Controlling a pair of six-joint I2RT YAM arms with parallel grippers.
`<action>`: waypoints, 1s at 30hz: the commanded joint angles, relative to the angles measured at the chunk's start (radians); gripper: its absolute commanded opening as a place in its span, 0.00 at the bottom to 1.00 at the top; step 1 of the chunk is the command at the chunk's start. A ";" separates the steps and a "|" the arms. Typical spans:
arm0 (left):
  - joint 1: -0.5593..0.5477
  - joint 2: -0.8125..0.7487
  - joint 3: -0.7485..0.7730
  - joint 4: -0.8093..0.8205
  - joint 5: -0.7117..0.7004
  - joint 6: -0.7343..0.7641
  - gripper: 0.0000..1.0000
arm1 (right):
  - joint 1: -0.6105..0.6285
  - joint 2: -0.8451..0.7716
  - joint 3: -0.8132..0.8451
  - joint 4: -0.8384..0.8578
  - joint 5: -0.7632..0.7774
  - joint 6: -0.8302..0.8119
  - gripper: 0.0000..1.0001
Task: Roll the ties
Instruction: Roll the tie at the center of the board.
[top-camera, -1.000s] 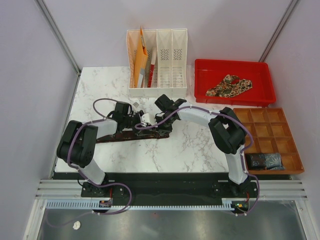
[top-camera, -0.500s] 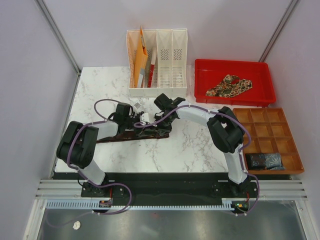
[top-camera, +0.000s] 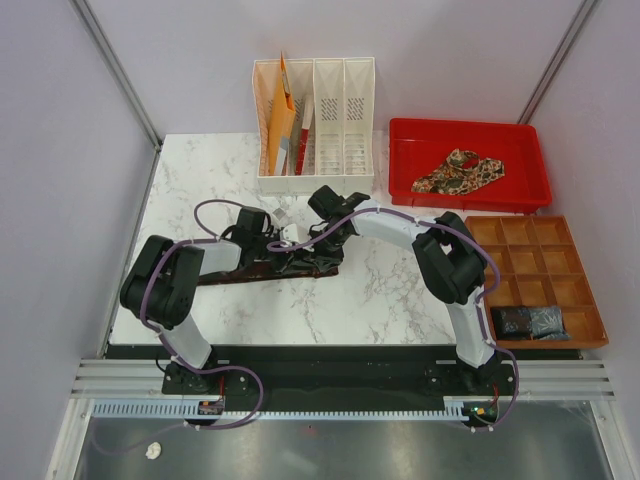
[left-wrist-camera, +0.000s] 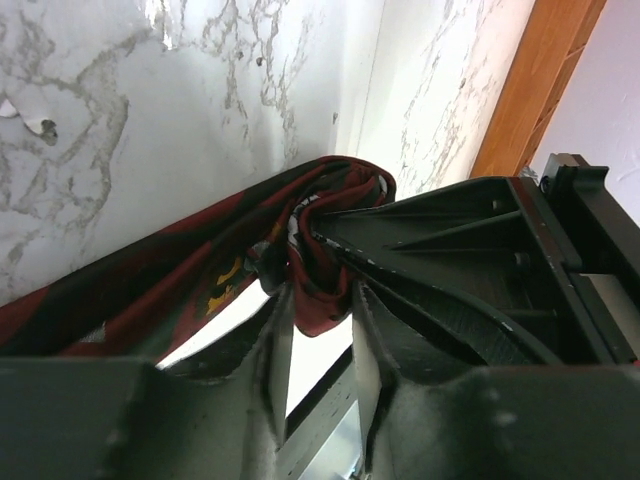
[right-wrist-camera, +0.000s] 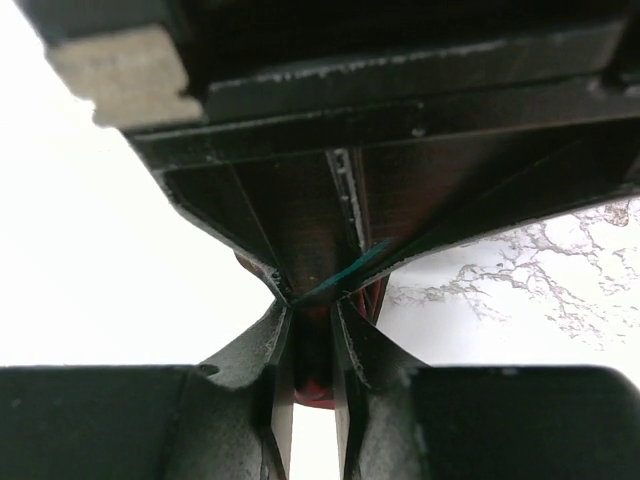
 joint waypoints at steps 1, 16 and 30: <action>-0.018 0.035 0.034 -0.009 -0.042 0.028 0.29 | -0.006 0.067 -0.009 -0.049 0.027 0.009 0.26; -0.021 0.140 0.221 -0.287 -0.207 0.240 0.02 | -0.118 -0.037 -0.027 -0.066 -0.057 0.000 0.75; -0.022 0.183 0.286 -0.365 -0.245 0.332 0.02 | -0.183 0.047 0.080 -0.067 -0.140 -0.083 0.82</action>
